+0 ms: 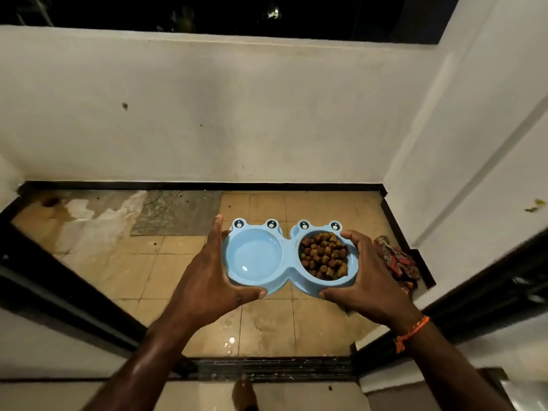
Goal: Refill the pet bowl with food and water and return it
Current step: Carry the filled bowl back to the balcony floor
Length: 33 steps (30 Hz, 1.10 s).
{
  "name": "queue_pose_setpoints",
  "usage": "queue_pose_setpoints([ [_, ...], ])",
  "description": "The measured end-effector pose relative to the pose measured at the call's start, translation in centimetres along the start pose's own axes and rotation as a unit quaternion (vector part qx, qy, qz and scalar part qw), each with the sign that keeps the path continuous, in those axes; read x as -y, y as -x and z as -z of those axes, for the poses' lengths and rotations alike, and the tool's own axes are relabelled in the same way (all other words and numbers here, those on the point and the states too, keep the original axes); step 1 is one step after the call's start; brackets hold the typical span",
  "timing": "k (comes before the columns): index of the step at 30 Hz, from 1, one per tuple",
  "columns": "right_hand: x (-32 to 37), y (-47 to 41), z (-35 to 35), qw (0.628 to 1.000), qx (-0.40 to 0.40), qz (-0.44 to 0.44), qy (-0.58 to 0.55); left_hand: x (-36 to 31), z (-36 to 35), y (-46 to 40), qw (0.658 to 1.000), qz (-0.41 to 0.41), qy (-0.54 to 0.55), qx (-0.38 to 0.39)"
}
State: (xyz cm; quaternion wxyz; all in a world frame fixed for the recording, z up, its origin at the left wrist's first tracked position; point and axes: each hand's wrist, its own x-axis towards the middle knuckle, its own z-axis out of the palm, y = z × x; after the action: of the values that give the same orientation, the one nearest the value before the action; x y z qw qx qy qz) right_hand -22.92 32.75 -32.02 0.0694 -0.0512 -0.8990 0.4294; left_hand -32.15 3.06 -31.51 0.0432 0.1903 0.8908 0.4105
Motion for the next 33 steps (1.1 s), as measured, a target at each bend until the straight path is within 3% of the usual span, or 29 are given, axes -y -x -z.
queue_pose_setpoints([
  [20,-10.8,-29.4,-5.3,0.999,0.023,-0.044,-0.015,11.1,-4.3,-29.9,0.997,0.055,0.024,0.054],
  [33,-29.1,-50.7,-14.3,0.998,0.055,-0.042,-0.009,26.8,-17.6,-49.6,0.988,0.137,0.033,0.069],
])
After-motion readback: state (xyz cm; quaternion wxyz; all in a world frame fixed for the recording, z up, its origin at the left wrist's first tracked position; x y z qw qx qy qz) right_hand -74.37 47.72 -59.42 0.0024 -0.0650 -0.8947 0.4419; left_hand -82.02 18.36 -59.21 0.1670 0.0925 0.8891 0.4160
